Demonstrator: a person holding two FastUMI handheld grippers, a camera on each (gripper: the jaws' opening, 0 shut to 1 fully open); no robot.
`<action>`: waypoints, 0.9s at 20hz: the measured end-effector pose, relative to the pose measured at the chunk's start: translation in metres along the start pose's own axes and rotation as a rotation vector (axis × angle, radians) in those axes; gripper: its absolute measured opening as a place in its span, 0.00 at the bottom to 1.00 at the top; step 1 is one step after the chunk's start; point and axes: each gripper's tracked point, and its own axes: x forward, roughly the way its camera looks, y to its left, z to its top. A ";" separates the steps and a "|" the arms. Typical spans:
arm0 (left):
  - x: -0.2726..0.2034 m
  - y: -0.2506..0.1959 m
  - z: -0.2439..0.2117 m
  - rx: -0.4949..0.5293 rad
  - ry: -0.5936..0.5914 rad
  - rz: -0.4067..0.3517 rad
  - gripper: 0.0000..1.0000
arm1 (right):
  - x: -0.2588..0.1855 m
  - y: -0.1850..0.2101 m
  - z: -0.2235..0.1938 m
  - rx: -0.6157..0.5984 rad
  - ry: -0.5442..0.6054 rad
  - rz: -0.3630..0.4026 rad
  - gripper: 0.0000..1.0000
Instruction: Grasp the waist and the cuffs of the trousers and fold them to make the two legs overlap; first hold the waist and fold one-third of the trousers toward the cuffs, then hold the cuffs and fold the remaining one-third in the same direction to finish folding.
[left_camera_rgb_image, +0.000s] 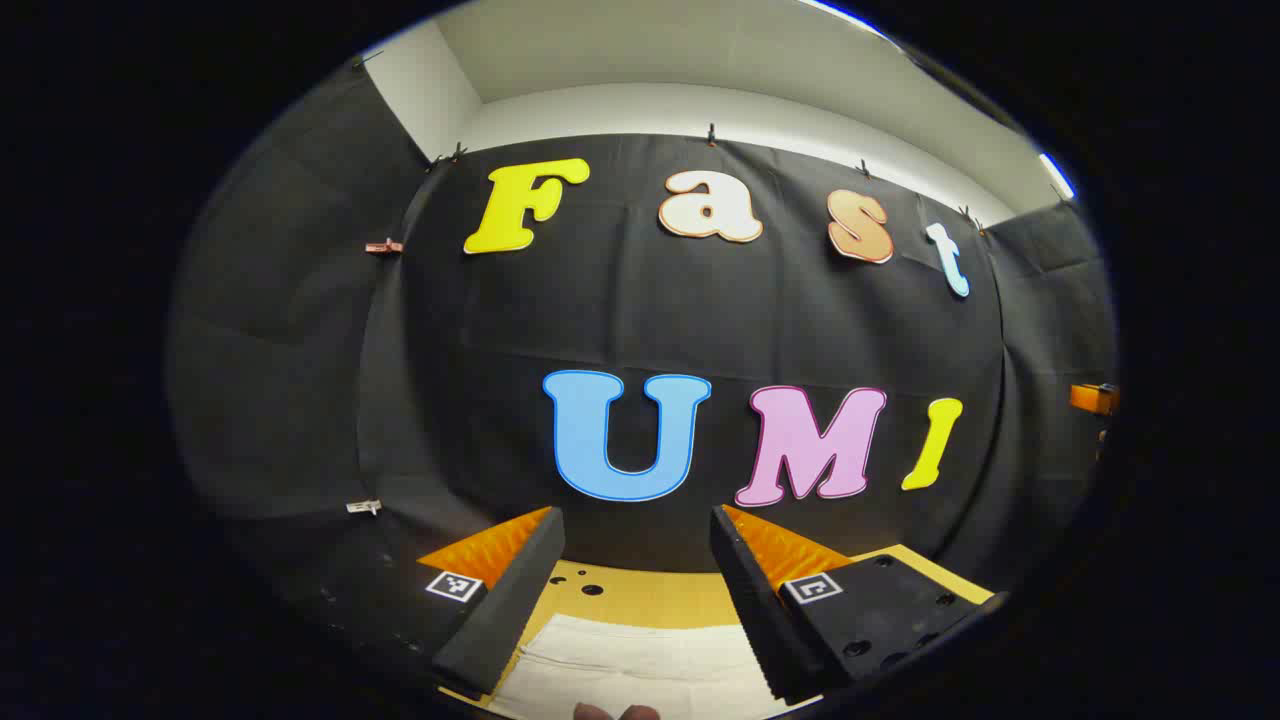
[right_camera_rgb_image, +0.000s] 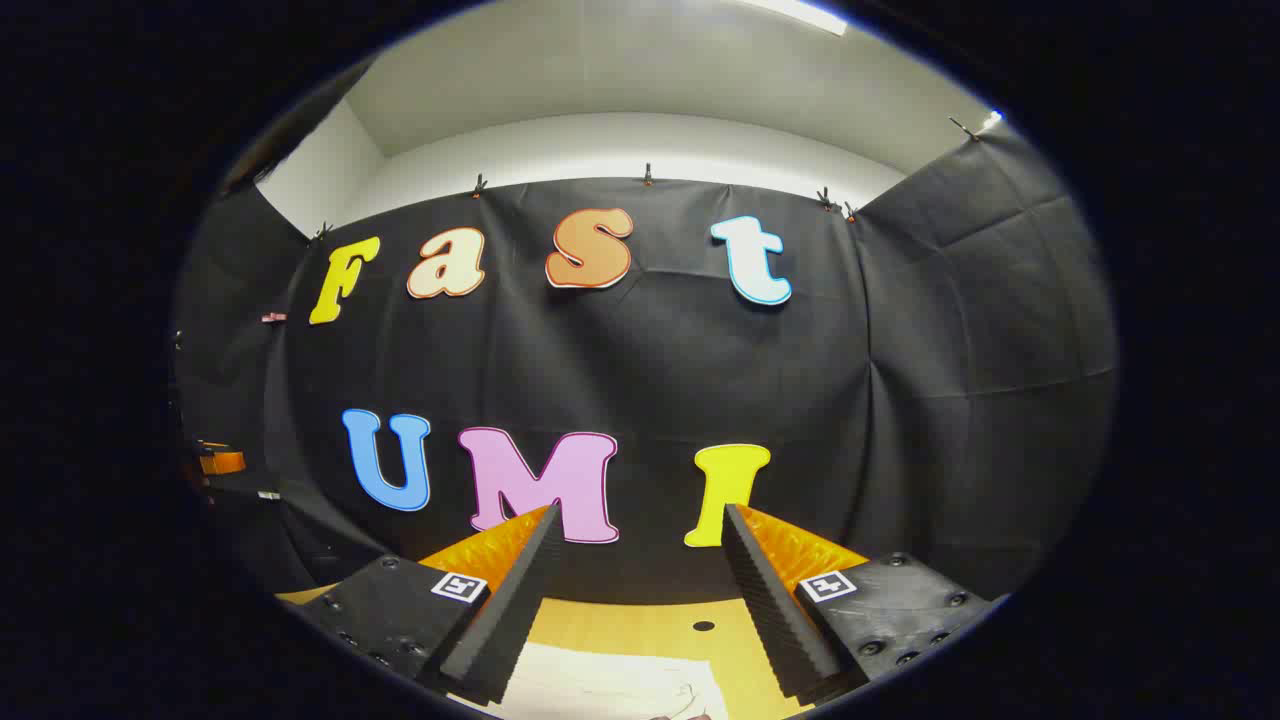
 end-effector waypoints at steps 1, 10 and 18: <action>-0.001 0.000 -0.003 0.012 0.002 -0.005 0.94 | -0.001 -0.001 -0.004 0.001 0.004 -0.002 0.96; -0.009 0.009 -0.017 0.021 0.014 -0.007 0.94 | -0.009 -0.016 -0.027 -0.150 0.049 -0.104 0.97; -0.023 0.008 -0.040 0.144 0.042 -0.069 0.94 | -0.024 -0.012 -0.046 -0.177 0.059 -0.076 0.97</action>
